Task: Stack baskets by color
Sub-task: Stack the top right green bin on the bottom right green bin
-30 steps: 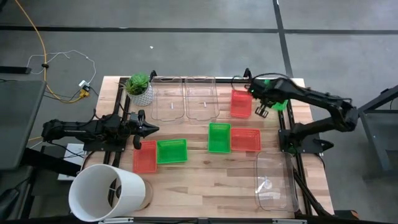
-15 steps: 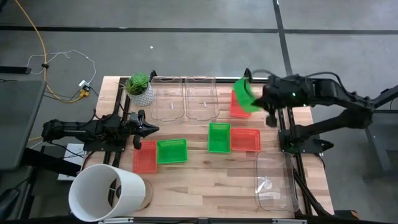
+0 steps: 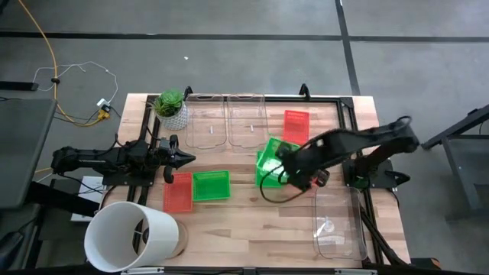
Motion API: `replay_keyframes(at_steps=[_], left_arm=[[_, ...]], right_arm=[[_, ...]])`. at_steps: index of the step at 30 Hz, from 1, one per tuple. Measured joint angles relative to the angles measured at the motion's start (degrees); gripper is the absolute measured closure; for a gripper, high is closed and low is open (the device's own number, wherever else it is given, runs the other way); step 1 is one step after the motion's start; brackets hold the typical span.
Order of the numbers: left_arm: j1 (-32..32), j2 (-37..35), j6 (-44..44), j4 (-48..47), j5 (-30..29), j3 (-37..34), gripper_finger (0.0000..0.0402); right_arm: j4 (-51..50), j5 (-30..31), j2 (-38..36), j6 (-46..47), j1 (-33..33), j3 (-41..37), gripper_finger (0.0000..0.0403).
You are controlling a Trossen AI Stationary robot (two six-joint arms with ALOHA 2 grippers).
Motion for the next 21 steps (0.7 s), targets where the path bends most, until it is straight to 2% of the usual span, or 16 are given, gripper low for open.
replay_keyframes(at_steps=[2, 7, 11, 14, 17, 21], left_arm=[[0.0, 0.0, 0.0, 0.0, 0.0, 0.0, 0.0396], [-0.01, 0.0, 0.0, 0.0, 0.0, 0.0, 0.0396], [0.0, 0.0, 0.0, 0.02, 0.01, 0.0, 0.0396], [0.0, 0.0, 0.0, 0.02, 0.0, 0.02, 0.0396], [-0.02, 0.0, 0.0, 0.04, 0.0, 0.0, 0.0396], [0.0, 0.0, -0.01, 0.02, 0.0, 0.0, 0.0396]], right_arm=[[0.04, 0.18, 1.06, -2.83, 0.17, -2.35, 0.0403], [9.46, 2.91, 0.95, -10.88, 0.93, -9.67, 0.0403], [14.86, 4.26, 0.9, -11.66, 0.93, -16.62, 0.0403], [22.24, 9.62, 0.05, -15.19, 1.04, -22.96, 0.0403], [30.2, 10.93, -1.44, -15.64, 1.0, -27.59, 0.0403], [30.61, 10.58, -1.81, -15.4, 1.03, -30.56, 0.0403]])
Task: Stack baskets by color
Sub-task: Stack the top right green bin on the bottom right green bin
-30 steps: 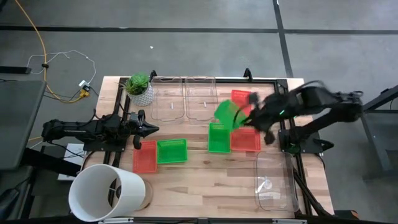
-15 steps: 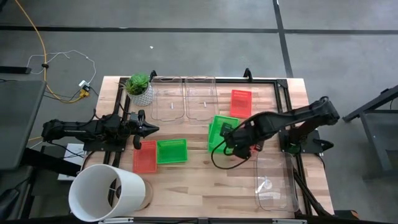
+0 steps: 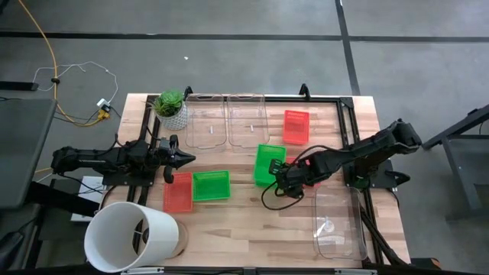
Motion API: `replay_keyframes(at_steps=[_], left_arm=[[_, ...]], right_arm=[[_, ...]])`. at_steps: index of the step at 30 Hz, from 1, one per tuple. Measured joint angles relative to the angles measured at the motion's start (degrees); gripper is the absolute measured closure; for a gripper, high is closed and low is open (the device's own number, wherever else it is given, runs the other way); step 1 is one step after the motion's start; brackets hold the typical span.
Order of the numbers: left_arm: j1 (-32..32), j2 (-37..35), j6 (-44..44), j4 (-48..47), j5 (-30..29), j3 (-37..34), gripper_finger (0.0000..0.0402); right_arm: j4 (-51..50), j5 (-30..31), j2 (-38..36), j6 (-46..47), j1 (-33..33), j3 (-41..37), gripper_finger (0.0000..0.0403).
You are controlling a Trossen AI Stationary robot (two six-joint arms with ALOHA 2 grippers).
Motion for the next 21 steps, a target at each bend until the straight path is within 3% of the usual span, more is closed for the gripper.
replay_keyframes(at_steps=[21], left_arm=[[0.0, 0.0, 0.01, 0.0, 0.0, 0.02, 0.0396]], right_arm=[[5.08, -3.0, 0.0, -3.31, -1.68, -6.03, 0.0394]])
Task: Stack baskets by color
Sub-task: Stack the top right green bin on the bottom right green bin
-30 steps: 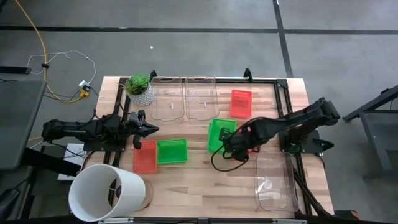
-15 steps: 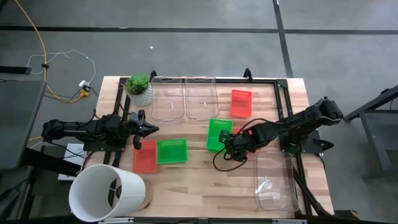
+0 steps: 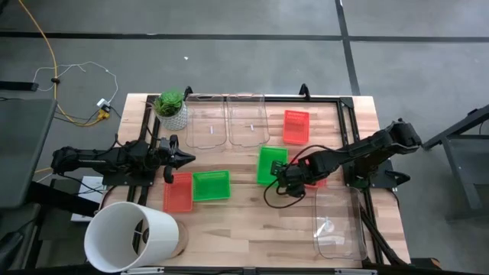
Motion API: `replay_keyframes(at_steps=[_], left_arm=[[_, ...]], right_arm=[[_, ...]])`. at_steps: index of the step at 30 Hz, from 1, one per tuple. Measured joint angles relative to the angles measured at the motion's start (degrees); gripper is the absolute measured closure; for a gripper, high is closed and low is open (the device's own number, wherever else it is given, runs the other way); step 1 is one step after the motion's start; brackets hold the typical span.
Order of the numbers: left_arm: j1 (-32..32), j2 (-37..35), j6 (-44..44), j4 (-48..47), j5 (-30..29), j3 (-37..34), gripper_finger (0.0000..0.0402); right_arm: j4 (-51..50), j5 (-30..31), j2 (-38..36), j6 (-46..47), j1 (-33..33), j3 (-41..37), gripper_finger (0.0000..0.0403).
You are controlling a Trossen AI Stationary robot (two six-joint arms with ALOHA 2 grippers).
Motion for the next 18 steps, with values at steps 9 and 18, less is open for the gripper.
replay_keyframes(at_steps=[9, 18], left_arm=[[-0.02, 0.0, 0.0, 0.0, 0.0, -0.02, 0.0396], [-0.02, 0.0, 0.0, 0.0, 0.0, -0.02, 0.0396]], right_arm=[[2.66, 0.01, 0.0, 6.8, 0.0, 0.0, 0.0351], [2.97, 2.77, 0.0, 7.95, 0.0, 0.0, 0.0272]])
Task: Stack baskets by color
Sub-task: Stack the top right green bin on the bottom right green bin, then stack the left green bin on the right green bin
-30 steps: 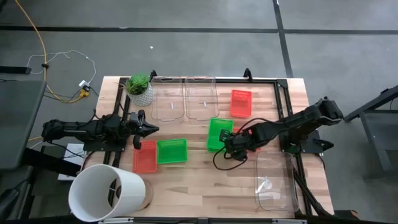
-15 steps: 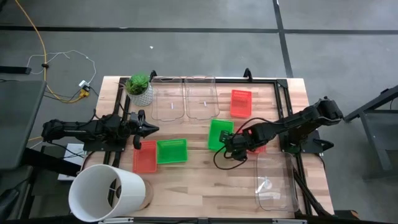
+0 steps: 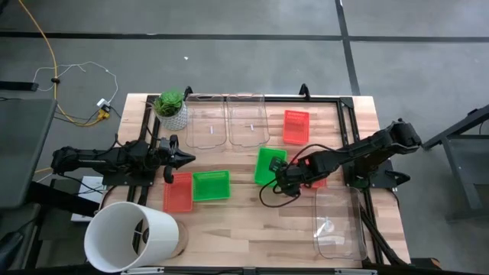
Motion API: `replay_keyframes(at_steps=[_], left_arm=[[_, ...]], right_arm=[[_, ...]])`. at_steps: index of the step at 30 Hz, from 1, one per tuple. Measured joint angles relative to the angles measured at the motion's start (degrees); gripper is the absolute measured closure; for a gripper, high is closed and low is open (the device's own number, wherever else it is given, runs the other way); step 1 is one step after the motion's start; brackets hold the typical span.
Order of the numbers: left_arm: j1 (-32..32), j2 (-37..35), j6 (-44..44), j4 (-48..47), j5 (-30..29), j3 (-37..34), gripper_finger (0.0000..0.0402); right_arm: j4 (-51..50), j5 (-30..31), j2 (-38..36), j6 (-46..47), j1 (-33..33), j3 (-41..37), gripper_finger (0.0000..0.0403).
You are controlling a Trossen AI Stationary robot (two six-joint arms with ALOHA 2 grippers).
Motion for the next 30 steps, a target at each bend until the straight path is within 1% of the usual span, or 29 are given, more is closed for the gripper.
replay_keyframes(at_steps=[3, 5, 9, 12, 14, 16, 19, 21, 22, 24, 30], left_arm=[[0.01, 0.0, 0.0, 0.0, 0.0, 0.02, 0.0396], [0.0, 0.0, 0.0, 0.0, 0.0, 0.0, 0.0396], [0.02, 0.0, 0.0, 0.0, 0.0, 0.01, 0.0396], [0.02, 0.0, 0.0, 0.0, 0.0, 0.01, 0.0396], [0.0, 0.0, 0.0, 0.0, 0.0, 0.02, 0.0396], [0.0, 0.0, 0.0, 0.0, 0.0, 0.02, 0.0396], [0.01, 0.0, 0.0, 0.0, 0.0, 0.0, 0.0396], [0.02, 0.0, 0.0, 0.0, 0.0, 0.01, 0.0396], [0.02, 0.0, 0.0, 0.0, 0.0, 0.01, 0.0396], [0.0, 0.0, 0.0, 0.0, 0.0, 0.0, 0.0396], [0.01, 0.0, 0.0, -0.01, 0.01, 0.0, 0.0396]], right_arm=[[-0.09, 2.17, -0.74, 1.46, 0.0, 0.0, 0.0251], [-1.12, 2.11, -1.95, 3.32, -0.02, 0.0, 0.0239], [-5.73, -1.25, -5.12, 6.68, -0.02, 0.0, 0.0224], [-9.34, -2.16, -8.39, 12.18, 0.0, 0.0, 0.0221], [-10.49, -2.16, -11.36, 19.61, -0.2, 0.0, 0.0222], [-11.33, -3.3, -14.76, 29.73, -0.88, 0.0, 0.0221], [-11.51, -9.46, -20.08, 46.2, -3.06, 0.0, 0.0221], [-11.53, -14.35, -23.07, 54.69, -4.72, 0.0, 0.0221], [-11.5, -15.92, -24.25, 57.84, -5.34, 0.0, 0.0221], [-11.42, -16.84, -26.22, 63.08, -6.05, 0.0, 0.0221], [-8.52, -16.18, -29.59, 71.14, -6.05, -0.09, 0.0222]])
